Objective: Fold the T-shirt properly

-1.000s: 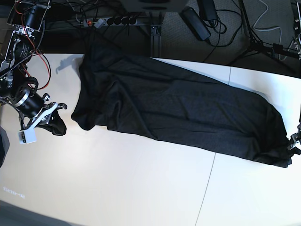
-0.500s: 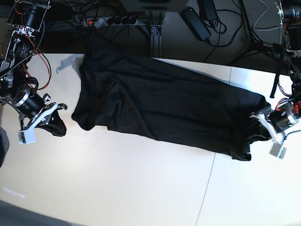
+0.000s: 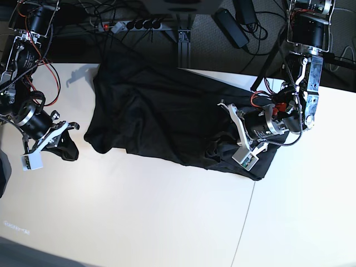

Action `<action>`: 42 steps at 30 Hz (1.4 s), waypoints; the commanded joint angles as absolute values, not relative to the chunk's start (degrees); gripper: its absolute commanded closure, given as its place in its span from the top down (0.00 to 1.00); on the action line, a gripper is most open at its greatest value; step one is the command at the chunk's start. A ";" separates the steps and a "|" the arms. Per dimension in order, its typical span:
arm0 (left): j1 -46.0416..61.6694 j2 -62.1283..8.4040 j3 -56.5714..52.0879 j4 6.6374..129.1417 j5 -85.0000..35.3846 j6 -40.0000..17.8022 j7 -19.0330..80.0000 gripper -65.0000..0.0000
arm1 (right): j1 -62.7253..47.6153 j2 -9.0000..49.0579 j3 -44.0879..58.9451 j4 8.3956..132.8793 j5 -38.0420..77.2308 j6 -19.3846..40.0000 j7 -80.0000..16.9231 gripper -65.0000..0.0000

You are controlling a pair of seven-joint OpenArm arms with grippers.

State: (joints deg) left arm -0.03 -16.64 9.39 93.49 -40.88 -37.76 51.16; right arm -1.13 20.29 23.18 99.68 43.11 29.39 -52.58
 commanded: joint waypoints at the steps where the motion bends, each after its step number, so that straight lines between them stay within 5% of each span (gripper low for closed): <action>1: -1.10 -16.75 9.15 94.19 -42.00 -38.11 49.43 0.00 | -0.36 21.23 23.55 100.57 44.14 33.63 -51.53 0.00; 4: -1.08 -16.80 9.23 94.02 -42.63 -38.13 49.30 0.00 | -0.36 21.23 23.75 100.57 44.12 33.61 -51.46 0.00; 7: -1.08 -16.80 10.46 94.02 -42.65 -38.17 49.30 0.38 | -0.36 21.21 25.65 100.57 44.14 33.41 -51.24 0.00; 9: -1.08 -16.82 12.03 94.04 -43.09 -38.17 49.25 0.49 | -0.34 21.21 28.25 100.57 44.34 33.41 -51.24 0.00; 16: -1.13 -16.84 15.18 95.64 -46.06 -38.15 48.75 0.49 | -0.69 21.26 37.45 100.57 50.48 33.43 -57.14 0.00; 25: -0.93 -19.38 3.81 98.83 -45.95 -38.17 49.78 0.49 | -10.79 20.75 37.47 100.07 49.19 33.41 -57.23 0.00; 30: -0.45 -22.59 1.78 98.85 -47.40 -38.15 50.43 0.49 | -16.78 20.75 36.56 98.83 50.37 33.39 -56.99 0.54; 42: 0.16 -25.10 1.80 98.85 -49.06 -38.15 50.70 0.49 | -16.95 12.27 27.92 95.53 49.93 33.32 -55.72 0.57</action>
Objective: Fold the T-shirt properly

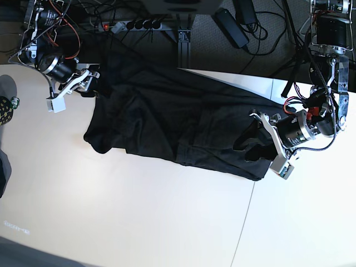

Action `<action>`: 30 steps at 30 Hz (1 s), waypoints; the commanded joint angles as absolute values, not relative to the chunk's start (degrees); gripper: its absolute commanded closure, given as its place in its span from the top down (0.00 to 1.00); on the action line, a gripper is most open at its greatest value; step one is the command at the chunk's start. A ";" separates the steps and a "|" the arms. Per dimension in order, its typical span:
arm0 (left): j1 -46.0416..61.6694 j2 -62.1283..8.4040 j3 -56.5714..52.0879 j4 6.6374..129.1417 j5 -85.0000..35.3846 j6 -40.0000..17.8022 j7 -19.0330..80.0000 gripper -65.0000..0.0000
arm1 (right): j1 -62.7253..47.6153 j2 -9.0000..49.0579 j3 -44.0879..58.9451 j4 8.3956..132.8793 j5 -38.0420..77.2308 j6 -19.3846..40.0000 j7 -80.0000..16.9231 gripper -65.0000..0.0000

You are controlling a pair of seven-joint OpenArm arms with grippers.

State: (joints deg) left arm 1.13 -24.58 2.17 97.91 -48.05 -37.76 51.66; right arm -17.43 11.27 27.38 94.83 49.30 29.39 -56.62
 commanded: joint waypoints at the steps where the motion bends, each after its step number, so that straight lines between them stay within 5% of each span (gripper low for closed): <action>1: 0.16 -25.08 1.80 98.85 -49.06 -38.15 50.85 0.49 | -16.64 11.84 28.25 95.04 49.98 33.23 -55.72 0.57; 30: 0.19 -25.12 1.78 98.85 -49.06 -38.15 54.11 0.49 | -12.05 1.69 25.50 86.46 50.57 33.21 -57.39 0.57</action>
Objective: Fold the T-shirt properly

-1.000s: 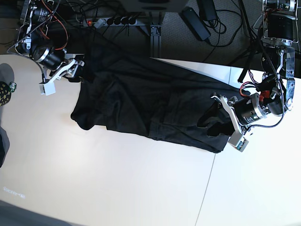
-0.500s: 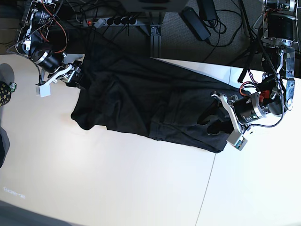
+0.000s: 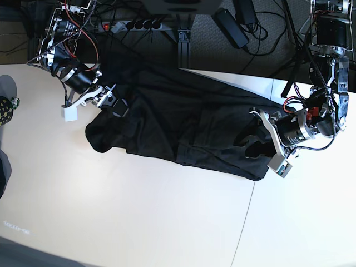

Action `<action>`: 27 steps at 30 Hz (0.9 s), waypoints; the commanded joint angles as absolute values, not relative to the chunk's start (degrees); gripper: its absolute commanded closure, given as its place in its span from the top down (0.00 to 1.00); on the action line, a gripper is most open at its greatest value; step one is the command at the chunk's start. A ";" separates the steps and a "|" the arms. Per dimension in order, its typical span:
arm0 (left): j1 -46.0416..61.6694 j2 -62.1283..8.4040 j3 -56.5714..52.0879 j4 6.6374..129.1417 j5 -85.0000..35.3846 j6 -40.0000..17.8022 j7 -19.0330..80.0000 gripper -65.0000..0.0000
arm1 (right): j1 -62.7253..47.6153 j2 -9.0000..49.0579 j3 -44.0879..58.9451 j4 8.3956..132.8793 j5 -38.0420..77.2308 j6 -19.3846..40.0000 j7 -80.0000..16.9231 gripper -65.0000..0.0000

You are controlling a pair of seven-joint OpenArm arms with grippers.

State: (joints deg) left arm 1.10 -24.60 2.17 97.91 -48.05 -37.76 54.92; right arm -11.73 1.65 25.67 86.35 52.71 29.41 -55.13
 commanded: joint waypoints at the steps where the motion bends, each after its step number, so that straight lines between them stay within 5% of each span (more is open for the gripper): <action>1: 0.16 -25.12 1.78 98.85 -49.06 -38.13 54.11 0.49 | -11.92 1.37 24.91 86.46 50.46 33.23 -57.23 0.57; 8: 0.16 -25.12 1.78 98.85 -49.04 -38.15 54.43 0.49 | -9.91 -0.05 23.38 86.46 47.75 33.21 -56.55 0.56; 10: 0.16 -25.50 1.78 98.85 -48.97 -38.15 54.46 0.49 | -8.97 -0.03 23.18 86.46 46.57 33.21 -56.60 0.42; 13: 0.16 -26.55 0.93 98.85 -49.06 -38.11 54.43 0.49 | -7.55 -0.01 23.11 86.43 43.90 33.23 -56.38 0.02; 14: 0.16 -26.87 0.30 98.85 -49.06 -38.11 54.46 0.49 | -7.01 -0.01 23.11 86.43 43.07 33.23 -56.36 0.00; 19: 0.19 -27.24 -5.56 98.85 -50.83 -38.09 55.42 0.49 | -4.05 1.61 23.14 86.46 38.63 33.23 -54.76 0.00; 27: 0.38 -29.87 -9.82 98.83 -55.59 -38.13 60.18 0.49 | 2.48 13.80 23.22 86.21 33.32 33.21 -53.58 0.00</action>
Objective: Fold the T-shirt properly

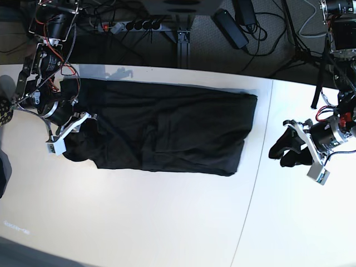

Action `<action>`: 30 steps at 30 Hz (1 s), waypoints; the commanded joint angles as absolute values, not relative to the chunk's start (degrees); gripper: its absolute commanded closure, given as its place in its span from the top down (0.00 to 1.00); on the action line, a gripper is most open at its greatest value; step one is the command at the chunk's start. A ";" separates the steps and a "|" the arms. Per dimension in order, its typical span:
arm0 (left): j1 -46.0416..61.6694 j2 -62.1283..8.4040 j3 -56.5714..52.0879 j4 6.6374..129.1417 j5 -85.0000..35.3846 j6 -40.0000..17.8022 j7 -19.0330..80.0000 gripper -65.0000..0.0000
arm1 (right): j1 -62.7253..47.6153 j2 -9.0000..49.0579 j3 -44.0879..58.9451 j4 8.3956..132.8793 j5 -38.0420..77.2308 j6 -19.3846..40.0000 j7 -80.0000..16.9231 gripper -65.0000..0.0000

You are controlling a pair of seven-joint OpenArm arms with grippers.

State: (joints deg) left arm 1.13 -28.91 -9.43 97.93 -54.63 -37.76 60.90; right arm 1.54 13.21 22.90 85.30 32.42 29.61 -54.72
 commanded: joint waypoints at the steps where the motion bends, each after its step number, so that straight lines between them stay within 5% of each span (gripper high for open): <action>1: 0.54 -30.00 -9.82 98.83 -55.55 -38.13 60.29 0.49 | 3.33 15.55 23.22 86.00 33.28 33.23 -53.58 0.00; 8: 3.88 -29.98 -9.82 98.83 -57.39 -38.15 60.27 0.49 | 10.66 24.23 22.48 84.29 36.32 33.23 -54.59 0.00; 14: 6.61 -30.04 -9.82 98.83 -57.43 -38.17 60.27 0.49 | 17.91 25.30 13.41 84.75 41.95 33.23 -59.51 0.00; 30: 7.20 -30.02 -9.82 95.37 -57.67 -38.17 60.36 0.49 | 21.10 13.82 -18.37 94.28 28.25 32.80 -62.85 0.00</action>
